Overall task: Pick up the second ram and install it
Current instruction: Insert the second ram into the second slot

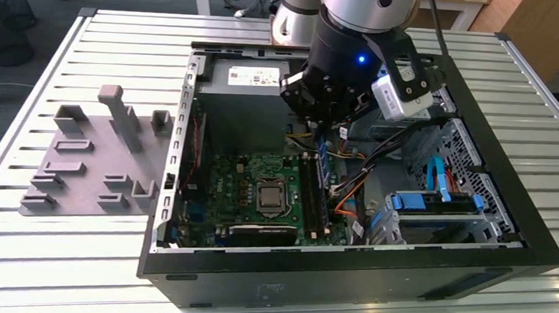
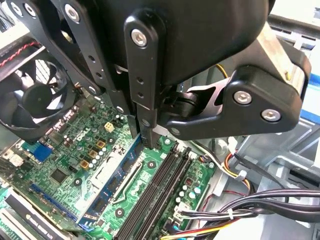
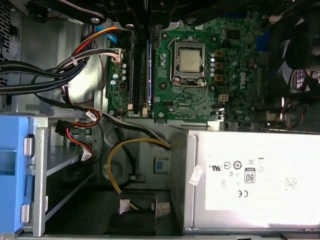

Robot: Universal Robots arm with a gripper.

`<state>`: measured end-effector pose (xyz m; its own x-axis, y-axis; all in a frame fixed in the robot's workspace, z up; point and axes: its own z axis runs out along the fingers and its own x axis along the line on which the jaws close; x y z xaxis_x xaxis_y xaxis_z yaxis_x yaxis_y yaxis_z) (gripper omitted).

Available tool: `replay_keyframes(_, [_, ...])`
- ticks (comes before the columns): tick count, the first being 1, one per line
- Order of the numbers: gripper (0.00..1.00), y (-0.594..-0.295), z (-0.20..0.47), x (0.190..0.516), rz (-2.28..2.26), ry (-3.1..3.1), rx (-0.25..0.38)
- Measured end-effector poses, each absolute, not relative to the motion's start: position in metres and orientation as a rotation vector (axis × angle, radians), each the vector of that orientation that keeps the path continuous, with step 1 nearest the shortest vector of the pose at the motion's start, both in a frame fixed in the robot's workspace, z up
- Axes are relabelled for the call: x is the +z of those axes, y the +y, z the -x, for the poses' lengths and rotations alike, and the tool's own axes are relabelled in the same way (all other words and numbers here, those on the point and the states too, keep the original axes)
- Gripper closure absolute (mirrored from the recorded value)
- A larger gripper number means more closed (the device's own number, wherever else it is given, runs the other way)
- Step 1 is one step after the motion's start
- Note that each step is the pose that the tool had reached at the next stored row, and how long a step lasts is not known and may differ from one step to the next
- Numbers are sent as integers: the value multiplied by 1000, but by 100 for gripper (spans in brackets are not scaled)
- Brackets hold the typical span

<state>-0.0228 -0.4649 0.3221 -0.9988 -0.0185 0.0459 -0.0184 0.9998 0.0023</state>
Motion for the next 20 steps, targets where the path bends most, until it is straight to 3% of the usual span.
replay_keyframes(20, [86, -466, 23, 293, -25, -3095, -3])
